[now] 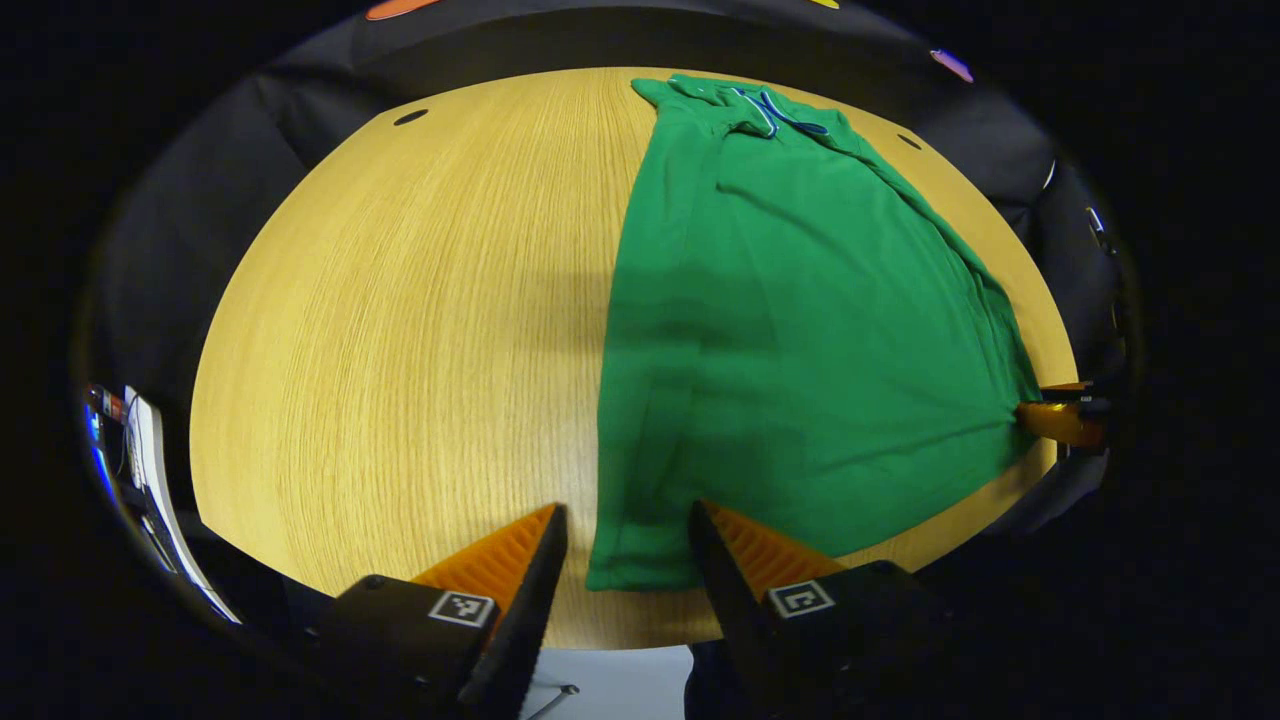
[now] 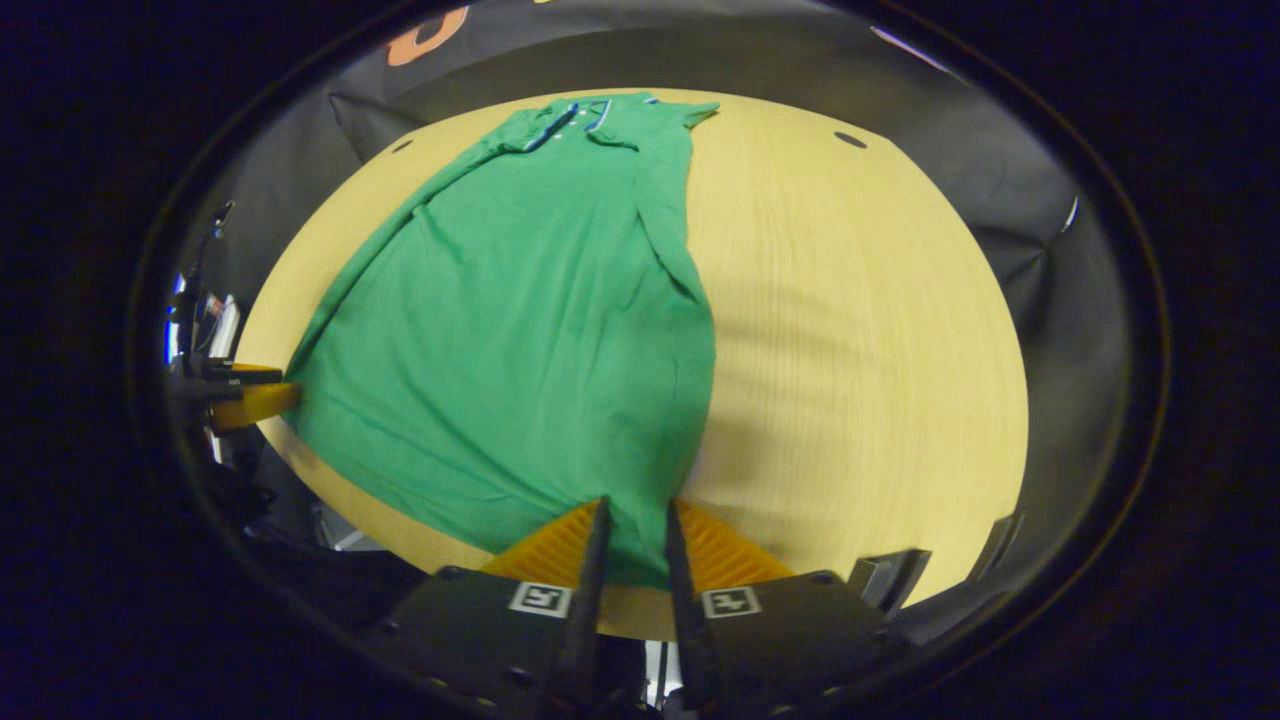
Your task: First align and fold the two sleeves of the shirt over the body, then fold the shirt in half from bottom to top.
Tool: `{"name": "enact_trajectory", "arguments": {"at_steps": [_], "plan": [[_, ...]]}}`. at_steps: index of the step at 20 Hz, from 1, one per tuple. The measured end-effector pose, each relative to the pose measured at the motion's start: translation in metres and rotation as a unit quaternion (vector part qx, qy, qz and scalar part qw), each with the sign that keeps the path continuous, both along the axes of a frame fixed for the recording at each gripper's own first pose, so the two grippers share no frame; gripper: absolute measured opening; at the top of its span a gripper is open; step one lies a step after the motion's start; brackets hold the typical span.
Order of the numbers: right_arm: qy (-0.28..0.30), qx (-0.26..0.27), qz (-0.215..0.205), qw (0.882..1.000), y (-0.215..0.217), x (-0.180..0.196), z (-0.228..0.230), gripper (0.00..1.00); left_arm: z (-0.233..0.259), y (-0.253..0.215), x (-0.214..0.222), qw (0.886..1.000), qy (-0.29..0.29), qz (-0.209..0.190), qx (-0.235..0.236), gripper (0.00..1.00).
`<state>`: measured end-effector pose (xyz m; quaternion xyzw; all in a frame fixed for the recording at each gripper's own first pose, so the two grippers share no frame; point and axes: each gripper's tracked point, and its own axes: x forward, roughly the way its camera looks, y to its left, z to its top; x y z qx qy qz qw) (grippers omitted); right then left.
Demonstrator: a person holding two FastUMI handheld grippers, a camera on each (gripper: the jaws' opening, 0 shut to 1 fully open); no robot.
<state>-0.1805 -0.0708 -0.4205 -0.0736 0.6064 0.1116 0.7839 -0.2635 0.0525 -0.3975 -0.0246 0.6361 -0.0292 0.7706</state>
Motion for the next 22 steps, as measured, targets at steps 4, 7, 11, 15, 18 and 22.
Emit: {"name": "enact_trajectory", "arguments": {"at_steps": [4,7,11,15,18,22], "plan": [[-0.001,0.011,0.003,1.0,0.003,-0.005,-0.001,0.03,-0.003,-0.011,0.002,1.0,-0.004,-0.002,-0.016,0.07],[0.002,0.014,0.003,1.0,0.001,-0.002,0.005,0.0,0.002,-0.021,-0.002,0.998,0.005,0.012,-0.055,0.06],[-0.017,0.035,-0.011,0.999,0.0,0.012,0.03,0.0,0.02,-0.025,0.003,0.996,-0.001,0.009,-0.088,0.06],[-0.048,0.051,-0.019,0.997,-0.002,0.039,0.062,0.0,0.049,-0.019,0.032,0.994,-0.038,0.004,-0.102,0.06],[-0.074,0.072,-0.03,0.994,0.003,0.067,0.086,0.0,0.07,-0.02,0.057,0.991,-0.062,0.022,-0.118,0.06],[-0.121,0.083,-0.024,0.989,0.01,0.111,0.12,0.0,0.091,-0.024,0.098,0.987,-0.102,0.011,-0.125,0.06]]}}
